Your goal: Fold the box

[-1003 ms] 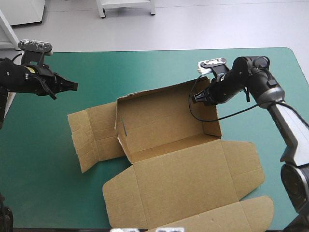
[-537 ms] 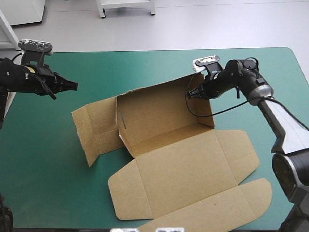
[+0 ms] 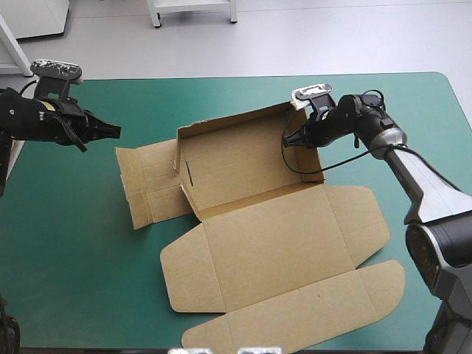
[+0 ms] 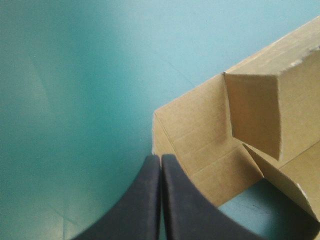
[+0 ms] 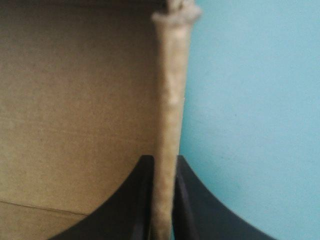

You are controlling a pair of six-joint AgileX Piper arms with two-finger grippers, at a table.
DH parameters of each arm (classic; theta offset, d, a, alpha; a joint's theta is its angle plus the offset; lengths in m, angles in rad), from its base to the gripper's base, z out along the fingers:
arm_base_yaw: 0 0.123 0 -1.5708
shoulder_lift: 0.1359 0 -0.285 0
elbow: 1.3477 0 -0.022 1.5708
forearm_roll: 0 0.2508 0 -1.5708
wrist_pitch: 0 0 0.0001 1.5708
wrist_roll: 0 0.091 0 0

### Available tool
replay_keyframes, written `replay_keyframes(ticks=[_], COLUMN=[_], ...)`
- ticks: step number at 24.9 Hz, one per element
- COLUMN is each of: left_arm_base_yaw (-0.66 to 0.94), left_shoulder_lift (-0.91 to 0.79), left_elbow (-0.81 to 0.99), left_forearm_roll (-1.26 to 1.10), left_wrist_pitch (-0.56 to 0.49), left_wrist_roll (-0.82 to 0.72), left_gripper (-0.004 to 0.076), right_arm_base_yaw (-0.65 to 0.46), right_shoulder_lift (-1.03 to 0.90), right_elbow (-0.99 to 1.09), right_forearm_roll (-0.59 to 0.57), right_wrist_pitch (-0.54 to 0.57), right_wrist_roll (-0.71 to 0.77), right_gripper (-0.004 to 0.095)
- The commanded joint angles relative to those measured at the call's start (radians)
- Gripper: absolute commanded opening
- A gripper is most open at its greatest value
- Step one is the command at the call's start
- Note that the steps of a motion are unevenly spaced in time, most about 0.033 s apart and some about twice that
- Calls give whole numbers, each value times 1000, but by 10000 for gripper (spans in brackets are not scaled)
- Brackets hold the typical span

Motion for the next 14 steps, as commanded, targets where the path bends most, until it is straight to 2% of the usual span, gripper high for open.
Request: replay_keyframes(ticks=[1,2,3,5,9,14], left_arm_base_yaw=[3,3,3,3,3,3], left_shoulder_lift=[-30,-30,-30,-30,-30,-30], left_elbow=[-33,-33,-33,-33,-33,-33], left_forearm_roll=[-23,-23,-23,-23,-23,-23], left_wrist_pitch=[-39,-39,-39,-39,-39,-39], left_wrist_roll=[4,3,3,3,3,3], left_gripper=[-6,-6,-6,-6,-6,-7], right_arm_base_yaw=[-2,-2,-2,-2,-2,-2], right_shoulder_lift=[-42,-42,-42,-42,-42,-42], right_elbow=[-44,-58,-88,-127,-236,-340], right_forearm_roll=[-1,-1,-1,-3,-9,-12], right_wrist_pitch=[-8,0,22,60,184,284], right_wrist_roll=[-17,-12,0,8,22,22], right_gripper=[309,385,519,609,621,621])
